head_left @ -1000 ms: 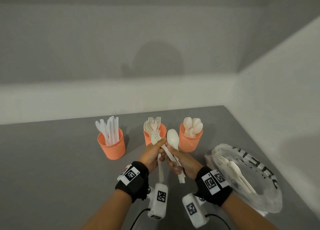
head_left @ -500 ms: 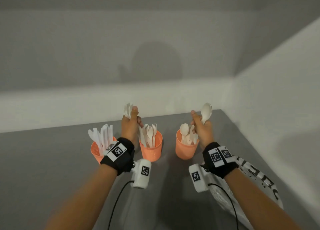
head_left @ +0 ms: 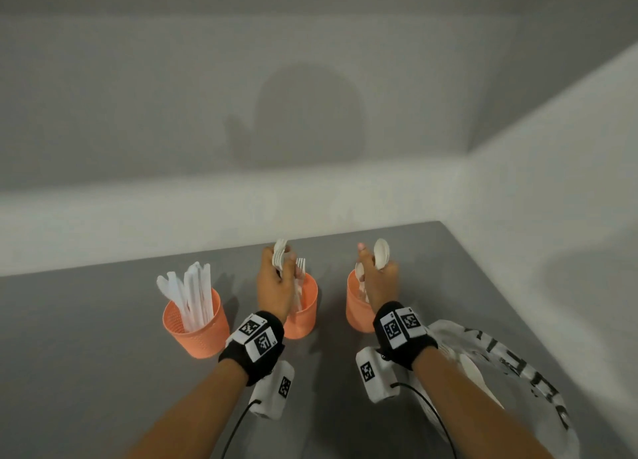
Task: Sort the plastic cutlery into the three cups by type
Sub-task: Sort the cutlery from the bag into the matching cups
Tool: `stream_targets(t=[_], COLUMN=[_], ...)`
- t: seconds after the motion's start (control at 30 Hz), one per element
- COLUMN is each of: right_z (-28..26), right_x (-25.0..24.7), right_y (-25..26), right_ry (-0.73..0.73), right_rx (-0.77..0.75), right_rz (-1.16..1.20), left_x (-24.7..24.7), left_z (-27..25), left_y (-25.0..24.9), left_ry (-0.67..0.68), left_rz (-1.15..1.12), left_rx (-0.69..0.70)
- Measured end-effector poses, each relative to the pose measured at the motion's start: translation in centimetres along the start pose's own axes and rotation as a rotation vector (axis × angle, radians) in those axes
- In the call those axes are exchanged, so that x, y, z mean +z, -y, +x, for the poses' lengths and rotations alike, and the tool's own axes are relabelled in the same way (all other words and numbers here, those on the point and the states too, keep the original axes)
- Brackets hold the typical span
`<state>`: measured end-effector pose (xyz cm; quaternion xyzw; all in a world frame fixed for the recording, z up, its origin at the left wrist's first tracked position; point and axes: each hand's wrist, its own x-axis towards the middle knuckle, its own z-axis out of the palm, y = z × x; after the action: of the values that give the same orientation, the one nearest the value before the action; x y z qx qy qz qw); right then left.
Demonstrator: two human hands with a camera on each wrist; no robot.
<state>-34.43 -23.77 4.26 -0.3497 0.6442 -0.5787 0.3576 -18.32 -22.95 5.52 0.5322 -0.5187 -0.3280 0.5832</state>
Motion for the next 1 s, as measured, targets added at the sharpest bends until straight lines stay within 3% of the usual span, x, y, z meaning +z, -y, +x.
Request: stream_targets(t=[0.13, 0.23, 0.3, 0.5, 0.6, 0.7, 0.8, 0.87, 1.0], right_z=[-0.4, -1.0, -1.5, -1.1, -1.1, -1.6, -2.4, -2.8, -3.6], right_x=[-0.2, -0.6, -0.8, -0.8, -0.7, -1.1, -3.5, -6.1, -12.5], right_y=[-0.5, -0.7, -0.7, -0.9, -0.2, 1.6, 4.2, 5.9, 6.7], right_ry=[-0.023, 0.01, 0.064, 0.198, 0.209, 0.154, 0.123, 0.165, 0.261], right_rx=[-0.153, -0.311, -0.402, -0.387, -0.318, -0.333, -0.366, -0.31, -0.169], right_rz=[-0.114, -0.26, -0.447, -1.018, -1.091, -0.979, -0.723, -0.591, -0.763], left_x=[0.3, -0.1, -0.4, -0.4, -0.2, 0.2, 1.3, 2.6, 6.2], left_z=[-0.6, -0.8, -0.9, 0.0, 0.3, 0.4, -0.7, -2.1, -5.6], left_y=[1.4, 2.9, 3.3, 3.3, 2.7, 1.1, -1.3, -3.1, -5.1], left_ry=[0.075, 0.236, 0.342, 0.44, 0.423, 0.372, 0.342, 0.386, 0.47], left_rz=[0.141, 0.411, 0.577, 1.006, 1.099, 1.022, 0.74, 0.551, 0.286], left_rx=[0.111, 0.248, 0.249, 0.344, 0.292, 0.273, 0.348, 0.35, 0.271])
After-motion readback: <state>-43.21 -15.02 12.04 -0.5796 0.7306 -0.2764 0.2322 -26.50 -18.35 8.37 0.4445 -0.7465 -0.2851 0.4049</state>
